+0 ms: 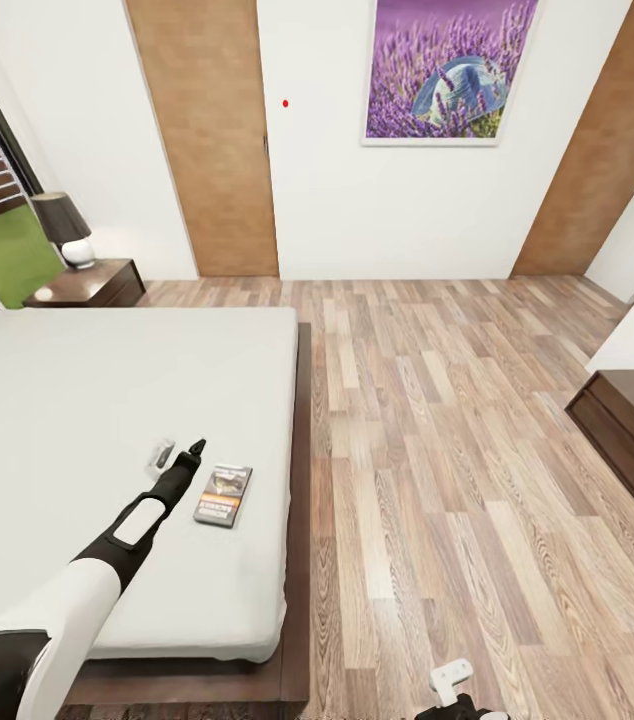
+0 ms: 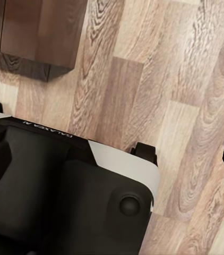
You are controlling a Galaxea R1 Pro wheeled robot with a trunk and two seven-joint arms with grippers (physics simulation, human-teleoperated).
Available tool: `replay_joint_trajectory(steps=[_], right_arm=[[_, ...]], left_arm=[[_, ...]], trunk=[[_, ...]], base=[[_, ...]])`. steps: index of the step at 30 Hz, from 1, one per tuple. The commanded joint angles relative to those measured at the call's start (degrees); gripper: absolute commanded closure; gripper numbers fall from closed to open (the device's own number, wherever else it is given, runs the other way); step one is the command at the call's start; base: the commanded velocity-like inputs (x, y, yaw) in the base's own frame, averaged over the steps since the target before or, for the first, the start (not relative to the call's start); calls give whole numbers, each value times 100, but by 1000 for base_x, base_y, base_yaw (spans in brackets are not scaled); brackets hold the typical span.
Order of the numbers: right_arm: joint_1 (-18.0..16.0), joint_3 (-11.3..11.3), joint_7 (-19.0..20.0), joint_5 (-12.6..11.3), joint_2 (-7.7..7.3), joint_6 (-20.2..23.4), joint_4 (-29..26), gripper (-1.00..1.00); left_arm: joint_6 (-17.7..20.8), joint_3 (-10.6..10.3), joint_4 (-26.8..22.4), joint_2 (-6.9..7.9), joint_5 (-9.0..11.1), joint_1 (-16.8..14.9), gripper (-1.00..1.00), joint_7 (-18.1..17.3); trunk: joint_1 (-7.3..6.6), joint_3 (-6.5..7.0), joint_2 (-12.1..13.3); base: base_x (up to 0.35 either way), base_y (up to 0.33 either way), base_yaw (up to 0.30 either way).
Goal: In the bedroom, move the book from the bed onto either nightstand, and place the two sandals side by side next to the bed.
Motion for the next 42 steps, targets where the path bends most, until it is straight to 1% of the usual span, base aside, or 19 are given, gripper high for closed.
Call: replay_joint_trajectory(steps=[1,7,16,20,42], right_arm=[[-3,36,-7,-59,-5,33,-12,-100],[-3,46,-8,-59,3,32,-11,-100],[-3,52,-9,-59,5,32,-11,-100],[-3,46,-9,-59,6,32,-11,-100],[-3,59,-9,-59,12,24,-11,-100]], left_arm=[[8,-1,9,-5,37,-6,-100,-12],[70,40,17,-16,70,0,-100,45],[213,45,4,-25,80,-3,-100,68],[257,31,-39,4,78,-6,-100,61],[267,41,-55,33,60,11,-100,-45]], trunk=[[3,-19,-11],[3,-75,-11],[3,-159,-11],[3,-197,-11],[3,-403,-11]], base=[[0,0,0],[0,0,0],[0,0,0],[0,0,0],[0,0,0]])
